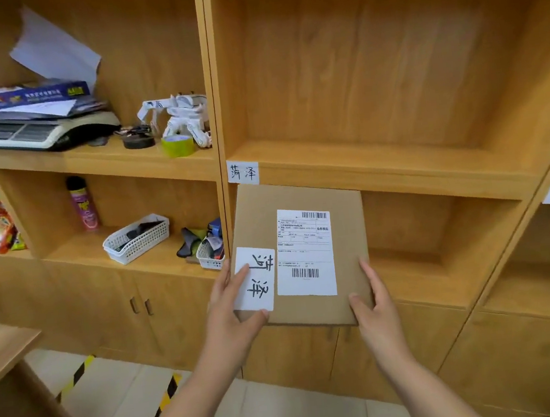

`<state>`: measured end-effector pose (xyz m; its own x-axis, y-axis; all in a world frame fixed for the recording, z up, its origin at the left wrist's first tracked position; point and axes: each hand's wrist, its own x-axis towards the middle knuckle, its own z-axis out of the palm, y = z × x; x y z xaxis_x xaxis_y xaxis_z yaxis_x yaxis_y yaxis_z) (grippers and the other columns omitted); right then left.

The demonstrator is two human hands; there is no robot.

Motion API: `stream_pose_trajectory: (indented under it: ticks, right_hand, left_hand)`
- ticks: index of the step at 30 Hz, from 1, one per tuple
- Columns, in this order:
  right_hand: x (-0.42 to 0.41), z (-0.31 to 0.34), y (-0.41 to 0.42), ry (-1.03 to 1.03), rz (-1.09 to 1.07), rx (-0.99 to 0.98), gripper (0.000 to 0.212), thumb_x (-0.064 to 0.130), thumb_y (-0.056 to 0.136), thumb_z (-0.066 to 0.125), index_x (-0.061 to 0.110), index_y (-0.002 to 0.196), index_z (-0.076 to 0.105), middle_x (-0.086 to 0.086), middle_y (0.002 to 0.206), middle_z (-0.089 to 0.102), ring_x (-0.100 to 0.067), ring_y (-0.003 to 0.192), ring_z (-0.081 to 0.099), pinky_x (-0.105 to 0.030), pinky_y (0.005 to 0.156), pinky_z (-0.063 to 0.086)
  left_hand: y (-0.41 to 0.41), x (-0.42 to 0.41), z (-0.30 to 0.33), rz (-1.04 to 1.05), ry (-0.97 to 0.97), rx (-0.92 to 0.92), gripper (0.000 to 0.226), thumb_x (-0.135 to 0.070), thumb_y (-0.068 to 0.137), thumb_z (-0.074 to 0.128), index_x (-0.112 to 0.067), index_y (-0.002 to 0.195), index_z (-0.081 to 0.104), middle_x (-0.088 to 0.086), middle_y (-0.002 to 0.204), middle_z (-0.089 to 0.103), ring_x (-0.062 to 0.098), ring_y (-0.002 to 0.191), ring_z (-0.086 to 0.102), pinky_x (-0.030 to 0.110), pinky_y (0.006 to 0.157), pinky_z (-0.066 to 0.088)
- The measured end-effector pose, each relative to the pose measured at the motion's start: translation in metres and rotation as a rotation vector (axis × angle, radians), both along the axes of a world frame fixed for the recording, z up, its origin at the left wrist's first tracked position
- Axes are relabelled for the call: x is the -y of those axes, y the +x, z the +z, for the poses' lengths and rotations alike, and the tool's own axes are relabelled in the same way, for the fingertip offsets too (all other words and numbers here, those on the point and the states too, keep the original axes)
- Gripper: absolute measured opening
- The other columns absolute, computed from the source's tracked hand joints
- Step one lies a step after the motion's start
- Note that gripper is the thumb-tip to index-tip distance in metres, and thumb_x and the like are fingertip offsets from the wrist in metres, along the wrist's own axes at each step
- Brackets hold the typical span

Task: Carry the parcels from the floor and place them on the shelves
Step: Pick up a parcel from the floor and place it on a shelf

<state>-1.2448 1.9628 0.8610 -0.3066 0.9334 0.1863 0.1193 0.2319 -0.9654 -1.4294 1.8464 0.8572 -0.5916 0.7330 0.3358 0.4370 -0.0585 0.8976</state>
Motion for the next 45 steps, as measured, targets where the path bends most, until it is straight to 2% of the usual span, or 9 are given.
stream_pose_trajectory:
  ticks: [3, 7, 14, 17, 20, 28, 33, 41, 45]
  right_hand:
    - [-0.023, 0.004, -0.029, -0.01, -0.023, -0.002, 0.057, 0.002, 0.09, 0.05, 0.046, 0.126, 0.04, 0.013, 0.143, 0.04, -0.009, 0.134, 0.036, -0.04, 0.115, 0.028]
    - [-0.06, 0.015, -0.056, 0.023, -0.034, -0.016, 0.057, 0.002, 0.091, 0.05, 0.046, 0.126, 0.042, 0.015, 0.144, 0.039, -0.005, 0.135, 0.033, -0.039, 0.117, 0.025]
    - [-0.132, 0.038, -0.095, 0.133, -0.024, -0.084, 0.055, 0.003, 0.09, 0.049, 0.044, 0.126, 0.044, 0.015, 0.144, 0.039, -0.002, 0.136, 0.031, -0.037, 0.117, 0.024]
    - [-0.164, 0.058, -0.112, 0.214, -0.015, -0.099, 0.054, 0.003, 0.09, 0.05, 0.046, 0.122, 0.045, 0.015, 0.147, 0.032, 0.015, 0.133, 0.021, -0.013, 0.113, 0.02]
    - [-0.199, 0.071, -0.124, 0.284, -0.003, -0.081, 0.054, 0.005, 0.09, 0.052, 0.046, 0.125, 0.045, 0.019, 0.151, 0.019, 0.036, 0.115, 0.016, 0.011, 0.087, 0.018]
    - [-0.273, 0.095, -0.16, 0.383, 0.051, -0.039, 0.067, 0.003, 0.081, 0.065, 0.048, 0.124, 0.042, 0.018, 0.146, 0.015, 0.04, 0.111, 0.012, 0.013, 0.087, 0.014]
    - [-0.304, 0.108, -0.18, 0.454, 0.097, 0.029, 0.075, 0.004, 0.071, 0.075, 0.044, 0.126, 0.044, 0.015, 0.15, 0.012, 0.04, 0.111, 0.013, 0.012, 0.085, 0.018]
    - [-0.331, 0.123, -0.208, 0.606, 0.046, 0.212, 0.095, 0.017, 0.067, 0.08, 0.054, 0.135, 0.026, 0.03, 0.149, -0.015, 0.028, 0.126, -0.004, 0.011, 0.087, 0.013]
    - [-0.342, 0.126, -0.225, 0.576, 0.016, 0.259, 0.092, 0.023, 0.07, 0.078, 0.051, 0.138, 0.024, 0.028, 0.151, -0.016, 0.011, 0.136, 0.003, -0.013, 0.104, 0.019]
  left_hand:
    - [-0.031, -0.028, 0.004, -0.003, 0.017, -0.027, 0.067, -0.004, 0.072, 0.073, -0.036, 0.125, 0.046, -0.017, 0.147, 0.019, -0.005, 0.129, 0.026, 0.008, 0.095, 0.035]
    - [-0.059, -0.069, 0.013, -0.036, 0.054, -0.04, 0.063, 0.0, 0.072, 0.073, -0.034, 0.12, 0.05, -0.022, 0.143, 0.019, -0.036, 0.111, 0.016, -0.001, 0.088, 0.033]
    - [-0.093, -0.138, 0.04, -0.005, 0.11, -0.073, 0.066, -0.005, 0.072, 0.072, -0.046, 0.117, 0.045, -0.032, 0.143, 0.016, -0.032, 0.118, 0.014, 0.016, 0.097, 0.036]
    - [-0.107, -0.166, 0.057, 0.004, 0.129, -0.115, 0.072, -0.007, 0.07, 0.075, -0.049, 0.118, 0.042, -0.04, 0.138, 0.009, -0.031, 0.12, 0.013, 0.028, 0.102, 0.037]
    - [-0.121, -0.195, 0.07, 0.02, 0.135, -0.167, 0.075, -0.009, 0.068, 0.077, -0.05, 0.12, 0.041, -0.042, 0.14, 0.007, -0.029, 0.123, 0.012, 0.026, 0.104, 0.033]
    - [-0.156, -0.26, 0.092, 0.039, 0.126, -0.274, 0.081, -0.008, 0.07, 0.077, -0.051, 0.124, 0.035, -0.038, 0.142, 0.0, -0.036, 0.116, 0.003, -0.013, 0.082, 0.019]
    - [-0.18, -0.288, 0.109, 0.045, 0.181, -0.202, 0.077, -0.01, 0.072, 0.075, -0.06, 0.113, 0.035, -0.034, 0.141, 0.013, -0.027, 0.118, 0.017, 0.003, 0.086, 0.027]
    - [-0.221, -0.33, 0.122, 0.057, 0.131, -0.364, 0.087, -0.017, 0.069, 0.079, -0.039, 0.138, 0.031, -0.022, 0.152, -0.003, -0.013, 0.133, -0.002, 0.021, 0.107, 0.014]
    - [-0.239, -0.345, 0.127, 0.114, 0.062, -0.495, 0.088, -0.021, 0.069, 0.078, -0.038, 0.14, 0.028, -0.022, 0.147, -0.004, 0.001, 0.137, 0.0, 0.026, 0.108, 0.013]
